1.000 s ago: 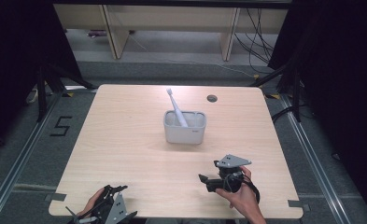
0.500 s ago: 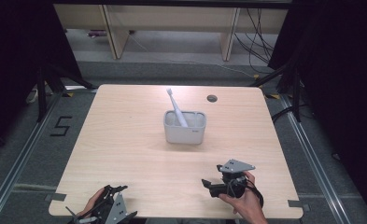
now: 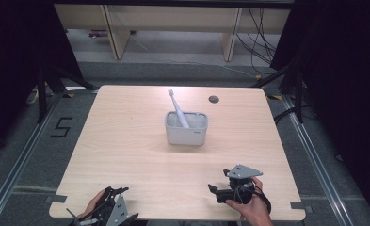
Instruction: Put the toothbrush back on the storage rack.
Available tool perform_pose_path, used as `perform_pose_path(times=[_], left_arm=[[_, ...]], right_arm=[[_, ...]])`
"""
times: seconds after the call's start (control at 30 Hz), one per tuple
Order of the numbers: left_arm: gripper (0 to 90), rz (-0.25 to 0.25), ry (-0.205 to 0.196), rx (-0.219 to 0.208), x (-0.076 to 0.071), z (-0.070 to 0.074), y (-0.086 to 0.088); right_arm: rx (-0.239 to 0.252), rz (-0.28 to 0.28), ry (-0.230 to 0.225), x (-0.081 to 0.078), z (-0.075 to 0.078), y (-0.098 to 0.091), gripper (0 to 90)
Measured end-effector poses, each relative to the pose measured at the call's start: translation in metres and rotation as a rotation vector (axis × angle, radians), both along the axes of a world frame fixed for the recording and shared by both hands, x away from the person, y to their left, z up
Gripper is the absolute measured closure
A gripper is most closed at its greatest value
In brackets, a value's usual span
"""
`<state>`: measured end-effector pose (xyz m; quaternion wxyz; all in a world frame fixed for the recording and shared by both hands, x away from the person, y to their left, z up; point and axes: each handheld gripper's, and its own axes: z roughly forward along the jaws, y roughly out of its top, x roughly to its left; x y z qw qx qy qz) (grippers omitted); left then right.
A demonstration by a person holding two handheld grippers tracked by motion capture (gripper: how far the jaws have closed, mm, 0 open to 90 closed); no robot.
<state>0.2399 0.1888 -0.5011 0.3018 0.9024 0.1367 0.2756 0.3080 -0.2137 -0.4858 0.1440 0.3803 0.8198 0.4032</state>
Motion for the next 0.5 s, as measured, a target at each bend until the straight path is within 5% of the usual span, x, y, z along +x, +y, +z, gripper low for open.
perform_pose_path(times=[0.2, 0.4, 0.5], left_arm=[[15.3, -0.004, 0.008, 0.005, 0.000, 0.000, 0.000], [15.3, 0.000, 0.005, 0.003, 0.000, 0.000, 0.000], [15.3, 0.000, 0.006, 0.004, 0.000, 0.000, 0.000]], right_arm=[[0.011, 0.017, 0.005, -0.002, -0.003, -0.004, 19.2], [0.022, -0.023, 0.042, -0.010, -0.002, -0.004, 16.4], [0.010, -0.005, 0.018, -0.011, -0.003, -0.007, 16.3]])
